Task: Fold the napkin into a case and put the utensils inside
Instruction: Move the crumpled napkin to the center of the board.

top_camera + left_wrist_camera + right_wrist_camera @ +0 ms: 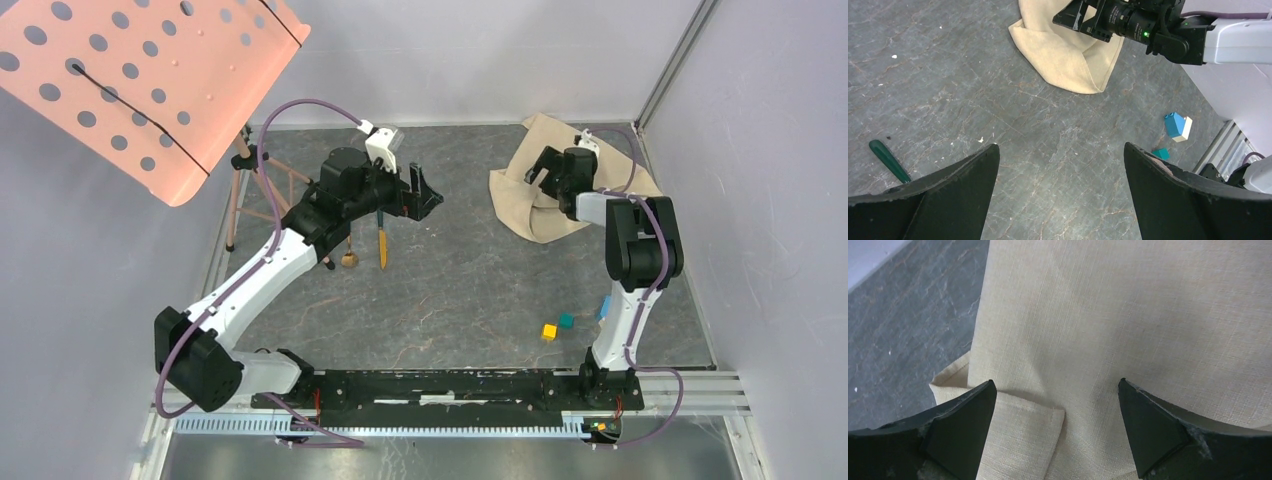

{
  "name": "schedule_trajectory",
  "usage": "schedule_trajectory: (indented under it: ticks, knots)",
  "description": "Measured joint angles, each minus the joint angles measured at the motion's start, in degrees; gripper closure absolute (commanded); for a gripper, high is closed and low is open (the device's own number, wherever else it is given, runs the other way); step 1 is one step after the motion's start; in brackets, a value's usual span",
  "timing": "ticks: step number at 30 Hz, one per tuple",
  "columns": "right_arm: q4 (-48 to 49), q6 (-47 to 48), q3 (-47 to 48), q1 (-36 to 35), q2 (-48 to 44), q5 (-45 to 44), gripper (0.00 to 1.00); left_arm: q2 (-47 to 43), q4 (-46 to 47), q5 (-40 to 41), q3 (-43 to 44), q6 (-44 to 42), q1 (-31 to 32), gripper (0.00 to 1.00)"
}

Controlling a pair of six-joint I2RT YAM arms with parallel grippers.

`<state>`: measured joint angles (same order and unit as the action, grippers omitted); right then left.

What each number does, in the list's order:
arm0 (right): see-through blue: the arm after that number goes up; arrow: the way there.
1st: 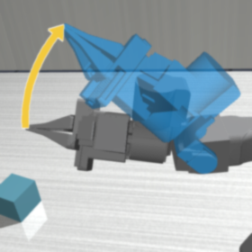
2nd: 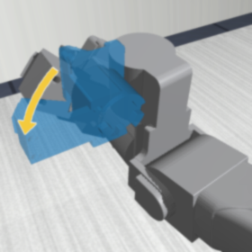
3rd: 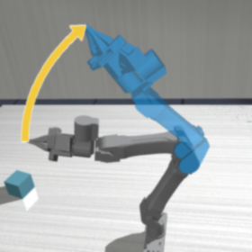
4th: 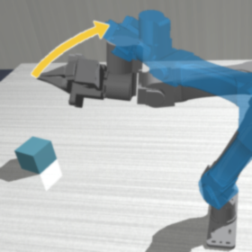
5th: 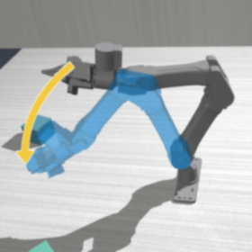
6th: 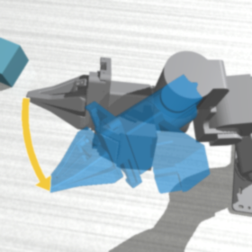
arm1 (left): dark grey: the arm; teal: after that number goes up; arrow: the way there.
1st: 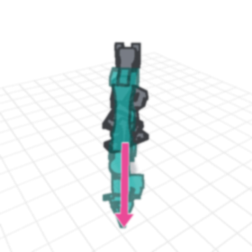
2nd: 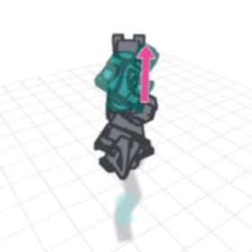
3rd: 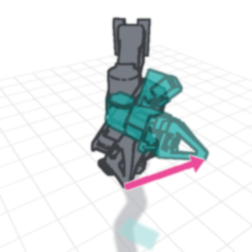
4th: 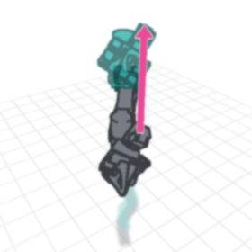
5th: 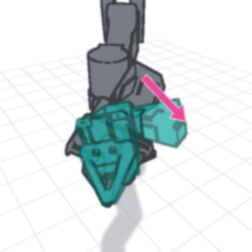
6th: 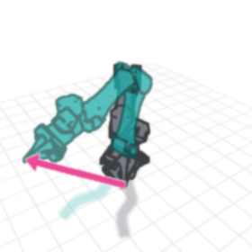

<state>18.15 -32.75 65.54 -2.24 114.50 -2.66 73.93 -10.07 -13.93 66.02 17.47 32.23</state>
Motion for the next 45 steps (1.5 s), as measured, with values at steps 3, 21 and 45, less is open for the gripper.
schedule_trajectory:
  ticks: [3,21,45]
  knots:
    - [-0.63,0.17,0.00,-0.63,0.63,2.58,0.02,0.61,-0.59,-0.15,0.00,0.02,0.00,0.00]
    - [12.02,-3.10,-16.44,-22.95,-11.93,17.14,0.02,7.56,-5.88,4.79,1.57,0.17,0.00,0.00]
    - [-19.41,25.20,-3.34,-4.50,-10.78,-4.68,0.24,52.02,-29.90,18.23,35.98,2.54,4.66,0.21]
